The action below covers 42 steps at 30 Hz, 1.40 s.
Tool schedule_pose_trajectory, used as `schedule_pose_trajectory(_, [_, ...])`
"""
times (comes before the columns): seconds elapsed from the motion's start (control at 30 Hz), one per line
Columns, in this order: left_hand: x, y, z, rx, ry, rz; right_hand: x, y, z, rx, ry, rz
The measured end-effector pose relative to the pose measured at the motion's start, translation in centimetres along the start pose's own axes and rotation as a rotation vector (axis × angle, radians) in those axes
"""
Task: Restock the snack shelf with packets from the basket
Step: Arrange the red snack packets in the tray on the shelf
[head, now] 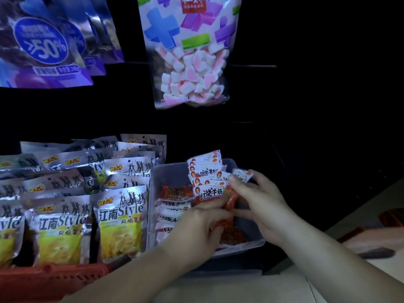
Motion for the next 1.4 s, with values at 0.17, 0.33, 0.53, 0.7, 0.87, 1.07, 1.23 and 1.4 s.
schedule_pose_trajectory(0.17, [-3.3, 0.8, 1.1, -0.041, 0.244, -0.253, -1.3, -1.7, -0.2, 0.095, 0.157, -0.107])
schedule_pose_trajectory(0.33, [-8.1, 1.1, -1.8, 0.230, 0.311, -0.489, -0.2, -4.3, 0.9, -0.089, 0.606, -0.245])
schedule_pose_trajectory(0.53, [-10.7, 1.6, -0.8, 0.237, 0.414, -0.622, 3.4, -5.6, 1.3, -0.343, 1.083, -0.118])
schedule_pose_trajectory(0.7, [-11.6, 1.7, -0.1, 0.255, 0.561, -0.718, 5.6, -4.4, 2.3, -0.500, 1.069, 0.019])
schedule_pose_trajectory(0.87, [-12.5, 2.1, 0.5, 0.276, 0.671, -0.797, 3.8, -6.6, 1.8, -0.193, 0.966, -0.250])
schedule_pose_trajectory(1.07, [-12.9, 1.2, -1.0, 0.268, 0.431, -0.698, 3.9, -9.7, 5.4, -0.101, 1.449, -0.455])
schedule_pose_trajectory(1.23, [-12.9, 1.6, -0.8, 0.236, 0.387, -0.685, 2.9, -10.4, 6.2, 0.032, 1.486, -0.558])
schedule_pose_trajectory(1.4, [-12.5, 1.4, -1.5, 0.266, 0.386, -0.688, 1.4, -9.1, 4.6, 0.013, 1.012, -0.579])
Point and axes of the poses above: each hand's wrist, its own y-axis away from the middle knuckle, its own z-axis out of the palm, x = y × z, the point moved 10 cm from there along -y, towards the middle knuckle, and after that the axes turned 3 degrees about x, right-handed, at the moved point
